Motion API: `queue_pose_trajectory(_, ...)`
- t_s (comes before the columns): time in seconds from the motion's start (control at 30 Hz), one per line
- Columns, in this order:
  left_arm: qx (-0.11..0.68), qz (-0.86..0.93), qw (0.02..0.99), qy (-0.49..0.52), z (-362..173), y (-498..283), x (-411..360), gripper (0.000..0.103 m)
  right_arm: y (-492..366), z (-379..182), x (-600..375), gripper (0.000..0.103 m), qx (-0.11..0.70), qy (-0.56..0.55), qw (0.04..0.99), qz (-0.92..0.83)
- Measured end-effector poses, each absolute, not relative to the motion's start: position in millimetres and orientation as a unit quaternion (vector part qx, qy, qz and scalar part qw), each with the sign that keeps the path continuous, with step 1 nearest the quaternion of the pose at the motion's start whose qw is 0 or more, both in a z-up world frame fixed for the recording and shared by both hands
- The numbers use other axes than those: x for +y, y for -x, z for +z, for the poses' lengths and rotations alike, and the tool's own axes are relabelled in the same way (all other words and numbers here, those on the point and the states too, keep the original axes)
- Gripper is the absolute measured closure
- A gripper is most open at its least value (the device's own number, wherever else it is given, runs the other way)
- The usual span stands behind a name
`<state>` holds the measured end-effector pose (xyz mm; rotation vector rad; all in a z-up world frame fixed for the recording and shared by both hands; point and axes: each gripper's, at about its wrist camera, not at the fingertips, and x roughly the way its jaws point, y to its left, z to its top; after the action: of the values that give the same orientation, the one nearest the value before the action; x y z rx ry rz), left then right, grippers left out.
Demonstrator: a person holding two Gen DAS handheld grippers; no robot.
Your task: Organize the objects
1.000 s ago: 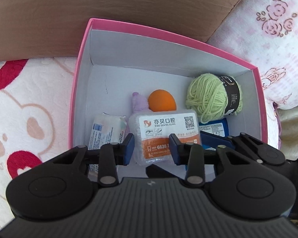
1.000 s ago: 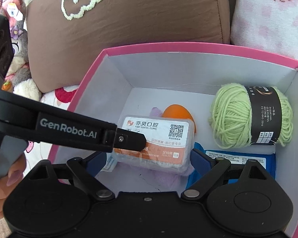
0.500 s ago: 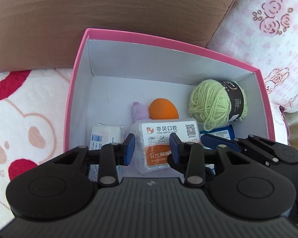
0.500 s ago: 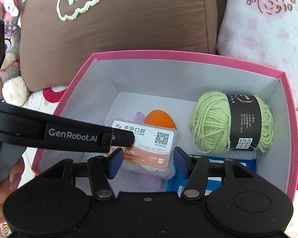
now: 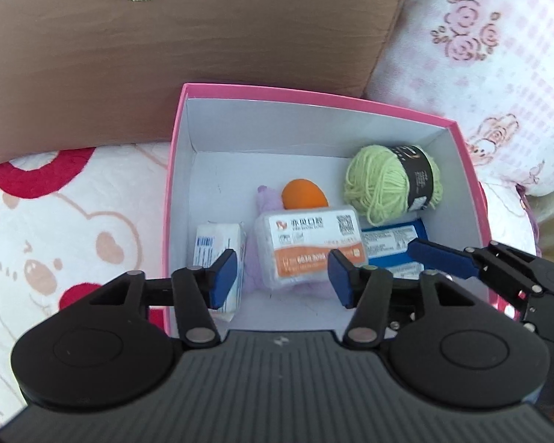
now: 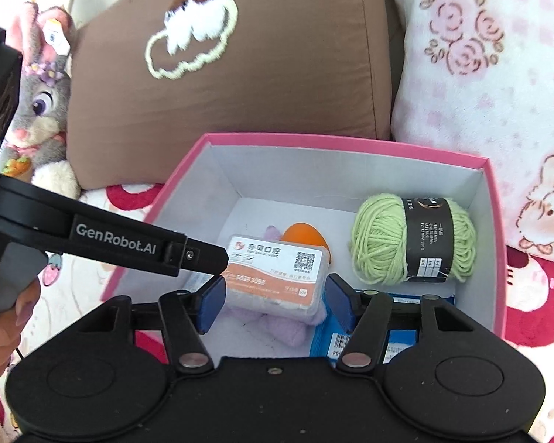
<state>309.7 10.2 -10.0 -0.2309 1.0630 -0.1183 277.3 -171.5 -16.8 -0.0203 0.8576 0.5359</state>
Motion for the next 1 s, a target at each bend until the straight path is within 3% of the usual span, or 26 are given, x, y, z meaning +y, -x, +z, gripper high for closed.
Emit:
queue_pose_trajectory(0.27,0.499,-0.047,0.861,0.084,15,-267,6,0.046,-236,9,-185,0.036,0.387,0.015,0.887,0.252)
queue_pose_trajectory(0.67,0.472,-0.056,0.876,0.080,58,-197,-2,0.039,-183,49,-205,0.032,0.347,0.011,0.902,0.257)
queue_pose_trajectory(0.8,0.470,-0.031,0.879,0.078,65,-179,4,0.031,-165,56,-207,0.032,0.339,0.023,0.906,0.254)
queue_pose_trajectory(1.0,0.475,-0.009,0.876,0.083,68,-154,14,0.031,-143,59,-212,0.031,0.351,0.021,0.902,0.252)
